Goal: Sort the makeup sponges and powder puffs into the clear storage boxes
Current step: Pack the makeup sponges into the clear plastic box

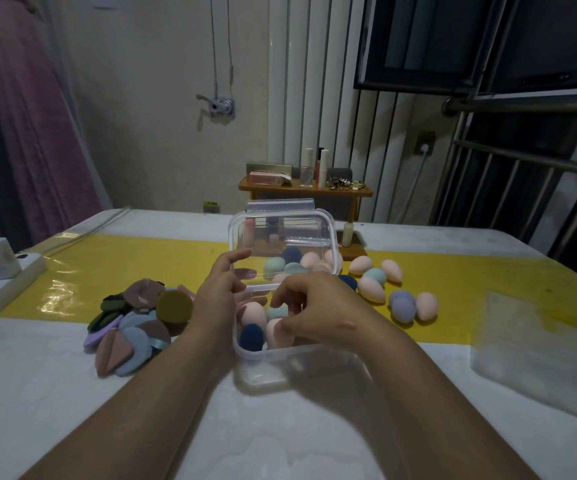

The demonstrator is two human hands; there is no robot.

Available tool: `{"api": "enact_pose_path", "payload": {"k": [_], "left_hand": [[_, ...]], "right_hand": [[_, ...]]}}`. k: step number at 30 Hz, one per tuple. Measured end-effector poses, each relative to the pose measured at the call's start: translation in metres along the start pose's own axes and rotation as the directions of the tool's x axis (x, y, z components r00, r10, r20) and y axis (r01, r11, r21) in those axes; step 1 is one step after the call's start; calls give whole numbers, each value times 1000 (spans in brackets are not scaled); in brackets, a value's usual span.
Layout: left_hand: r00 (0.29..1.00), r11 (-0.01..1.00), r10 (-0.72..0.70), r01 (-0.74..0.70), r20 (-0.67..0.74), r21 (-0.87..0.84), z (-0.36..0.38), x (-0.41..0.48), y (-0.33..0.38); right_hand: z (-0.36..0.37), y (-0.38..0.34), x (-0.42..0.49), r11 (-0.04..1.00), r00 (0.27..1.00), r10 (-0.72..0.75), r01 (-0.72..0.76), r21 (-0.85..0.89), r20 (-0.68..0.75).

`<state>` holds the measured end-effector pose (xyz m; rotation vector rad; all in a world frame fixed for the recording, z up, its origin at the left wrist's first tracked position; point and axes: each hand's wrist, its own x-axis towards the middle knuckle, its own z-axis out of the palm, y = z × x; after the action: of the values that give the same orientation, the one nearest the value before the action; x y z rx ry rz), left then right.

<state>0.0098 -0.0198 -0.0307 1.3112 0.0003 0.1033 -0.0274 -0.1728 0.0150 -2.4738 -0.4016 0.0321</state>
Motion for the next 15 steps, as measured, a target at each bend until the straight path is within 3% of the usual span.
{"api": "enact_pose_path", "payload": {"k": [5, 10, 13, 15], "left_hand": [[1000, 1000, 2, -2, -1, 11, 0, -1, 0], [1000, 1000, -10, 9, -17, -25, -1, -1, 0], [1000, 1000, -8, 7, -29, -17, -1, -1, 1], [999, 1000, -14, 13, -31, -20, -1, -2, 1]], "right_hand": [[1, 1, -1, 1000, 999, -17, 17, 20, -30], [-6, 8, 0, 992, 978, -26, 51, 117, -209], [-13, 19, 4, 990, 895, 68, -7, 138, -442], [-20, 29, 5, 984, 817, 179, -159, 84, -549]]}}
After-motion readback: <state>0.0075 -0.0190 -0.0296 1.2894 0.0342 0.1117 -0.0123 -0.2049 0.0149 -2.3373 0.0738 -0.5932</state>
